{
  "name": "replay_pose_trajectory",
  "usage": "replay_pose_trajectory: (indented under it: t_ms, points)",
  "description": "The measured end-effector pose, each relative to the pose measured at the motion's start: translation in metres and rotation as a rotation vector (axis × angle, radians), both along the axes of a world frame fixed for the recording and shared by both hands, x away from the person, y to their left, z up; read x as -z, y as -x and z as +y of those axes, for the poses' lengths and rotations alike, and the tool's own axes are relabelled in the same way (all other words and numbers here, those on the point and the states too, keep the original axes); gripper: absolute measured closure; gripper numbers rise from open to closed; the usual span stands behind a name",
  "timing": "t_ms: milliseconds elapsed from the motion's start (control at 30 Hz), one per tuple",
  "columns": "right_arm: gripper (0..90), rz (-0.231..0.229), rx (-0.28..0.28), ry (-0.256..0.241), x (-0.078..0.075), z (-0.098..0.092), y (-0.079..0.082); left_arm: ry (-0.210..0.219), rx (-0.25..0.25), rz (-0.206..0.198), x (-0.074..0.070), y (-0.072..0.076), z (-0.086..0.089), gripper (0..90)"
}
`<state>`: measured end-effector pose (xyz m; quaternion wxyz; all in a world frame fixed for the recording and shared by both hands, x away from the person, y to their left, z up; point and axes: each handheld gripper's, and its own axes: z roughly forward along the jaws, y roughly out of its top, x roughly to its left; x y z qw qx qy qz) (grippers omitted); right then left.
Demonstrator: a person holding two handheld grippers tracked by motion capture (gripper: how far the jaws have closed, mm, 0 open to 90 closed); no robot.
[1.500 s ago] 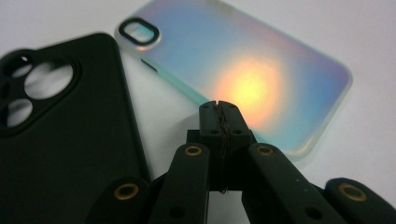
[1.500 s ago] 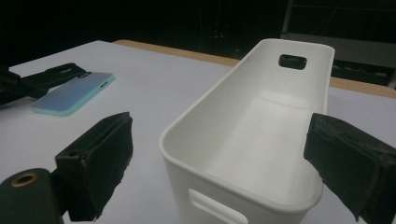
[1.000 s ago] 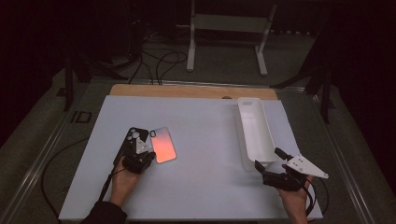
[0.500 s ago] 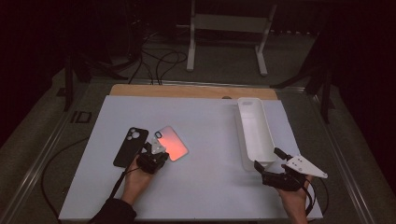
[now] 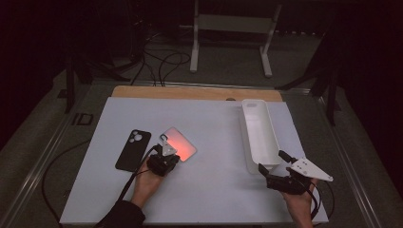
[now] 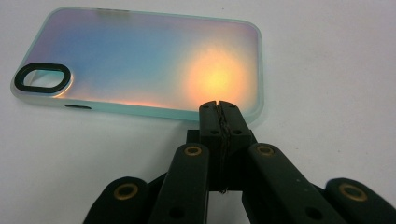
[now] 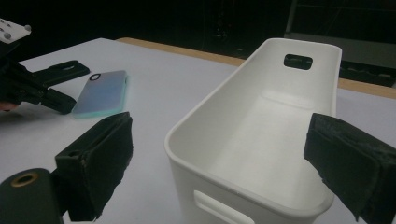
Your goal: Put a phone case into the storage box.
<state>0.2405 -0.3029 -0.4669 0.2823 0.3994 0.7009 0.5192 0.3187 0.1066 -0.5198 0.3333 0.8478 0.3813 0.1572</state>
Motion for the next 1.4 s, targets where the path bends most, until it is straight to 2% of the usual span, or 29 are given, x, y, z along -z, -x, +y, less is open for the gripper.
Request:
replay_pose_trajectory:
  t_ms: [200, 367, 467, 533, 567, 600, 667, 700, 733, 767, 800, 833, 867, 900, 1000, 1067, 1133, 1200, 1300, 1400]
  points:
    - [7.8, -0.001, 0.001, -0.002, 0.0, -0.001, 0.0, 0.023, -0.006, -0.005, -0.003, 0.001, 0.002, 88.8]
    - [7.8, -0.001, -0.001, -0.005, 0.0, -0.001, 0.0, 0.106, -0.044, -0.052, -0.02, 0.008, 0.017, 83.7]
    - [7.8, -0.002, -0.001, -0.005, 0.0, -0.001, 0.0, 0.151, -0.042, -0.112, -0.035, 0.019, 0.031, 75.0]
    - [7.8, -0.002, -0.001, -0.004, 0.0, -0.001, 0.0, 0.173, -0.063, -0.15, -0.042, 0.026, 0.041, 63.9]
    - [7.8, -0.001, -0.001, -0.005, 0.0, -0.001, 0.0, 0.214, -0.053, -0.16, -0.047, 0.031, 0.049, 59.8]
    - [7.8, -0.002, -0.002, -0.006, 0.0, 0.0, 0.0, 0.232, -0.046, -0.162, -0.049, 0.034, 0.053, 56.8]
    - [7.8, -0.002, -0.004, -0.005, 0.0, 0.0, 0.0, 0.25, -0.053, -0.192, -0.054, 0.043, 0.064, 50.5]
    - [7.8, -0.001, -0.007, -0.004, 0.0, 0.001, 0.0, 0.279, -0.049, -0.209, -0.056, 0.049, 0.072, 47.9]
    - [7.8, -0.001, -0.007, -0.004, 0.0, 0.001, 0.0, 0.279, -0.049, -0.209, -0.056, 0.049, 0.072, 46.3]
    - [7.8, 0.0, -0.012, -0.004, 0.0, 0.001, 0.0, 0.303, -0.063, -0.222, -0.057, 0.055, 0.081, 46.3]
    - [7.8, -0.001, -0.018, -0.004, 0.001, 0.002, 0.0, 0.3, -0.077, -0.238, -0.057, 0.059, 0.085, 37.3]
    - [7.8, -0.005, -0.023, -0.002, 0.001, 0.003, 0.0, 0.295, -0.087, -0.251, -0.057, 0.062, 0.089, 33.5]
    - [7.8, -0.008, -0.027, 0.0, 0.001, 0.003, 0.0, 0.288, -0.102, -0.266, -0.057, 0.066, 0.092, 25.4]
    - [7.9, -0.01, -0.031, -0.001, 0.001, 0.004, 0.0, 0.276, -0.111, -0.278, -0.057, 0.068, 0.095, 25.4]
    - [7.9, -0.018, -0.037, -0.001, 0.001, 0.004, 0.0, 0.239, -0.148, -0.315, -0.056, 0.076, 0.107, 15.4]
    - [7.9, -0.024, -0.039, -0.006, 0.0, 0.004, 0.0, 0.236, -0.152, -0.32, -0.055, 0.079, 0.113, 12.9]
    - [7.9, -0.021, -0.042, -0.008, 0.0, 0.004, 0.0, 0.234, -0.168, -0.318, -0.053, 0.082, 0.12, 3.6]
    - [7.9, -0.022, -0.043, -0.006, 0.001, 0.005, 0.0, 0.23, -0.185, -0.321, -0.051, 0.086, 0.125, 0.3]
    - [7.9, -0.025, -0.044, -0.001, 0.0, 0.006, 0.001, 0.243, -0.216, -0.333, -0.045, 0.092, 0.131, 0.0]
    - [7.9, -0.027, -0.047, -0.007, 0.0, 0.007, 0.0, 0.252, -0.231, -0.327, -0.042, 0.092, 0.134, 0.1]
